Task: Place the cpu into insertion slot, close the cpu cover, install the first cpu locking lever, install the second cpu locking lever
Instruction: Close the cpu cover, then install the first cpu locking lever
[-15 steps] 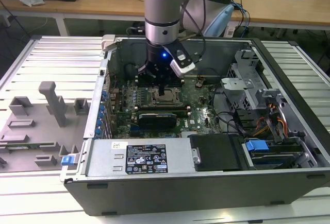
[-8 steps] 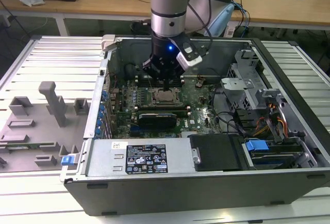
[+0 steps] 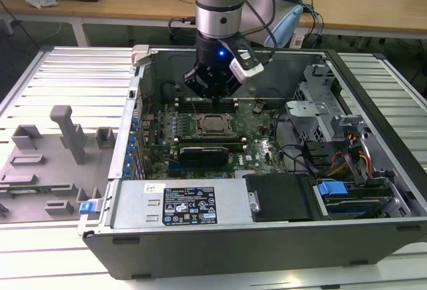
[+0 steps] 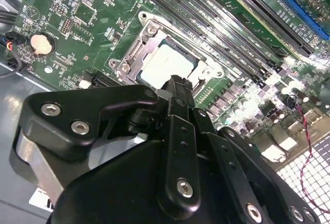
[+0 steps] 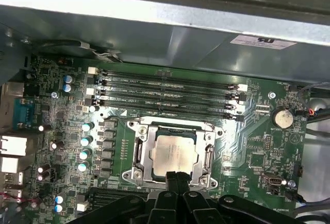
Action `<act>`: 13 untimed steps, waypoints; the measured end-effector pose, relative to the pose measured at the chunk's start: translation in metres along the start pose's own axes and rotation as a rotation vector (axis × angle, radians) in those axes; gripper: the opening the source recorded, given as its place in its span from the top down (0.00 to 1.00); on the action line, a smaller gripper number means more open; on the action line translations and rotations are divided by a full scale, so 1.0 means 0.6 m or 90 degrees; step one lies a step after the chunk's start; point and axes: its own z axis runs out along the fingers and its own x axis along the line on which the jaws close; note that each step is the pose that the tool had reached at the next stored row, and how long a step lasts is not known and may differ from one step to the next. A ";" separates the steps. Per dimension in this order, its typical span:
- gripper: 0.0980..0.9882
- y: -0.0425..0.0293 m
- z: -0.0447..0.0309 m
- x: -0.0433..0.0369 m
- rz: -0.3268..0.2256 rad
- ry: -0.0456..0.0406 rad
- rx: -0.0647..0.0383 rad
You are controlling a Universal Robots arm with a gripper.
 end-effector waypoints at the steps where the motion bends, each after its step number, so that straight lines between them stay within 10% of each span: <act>1: 0.99 0.000 0.000 0.000 0.000 0.0000 0.000; 13: 0.99 0.000 0.000 0.000 0.000 0.0000 0.000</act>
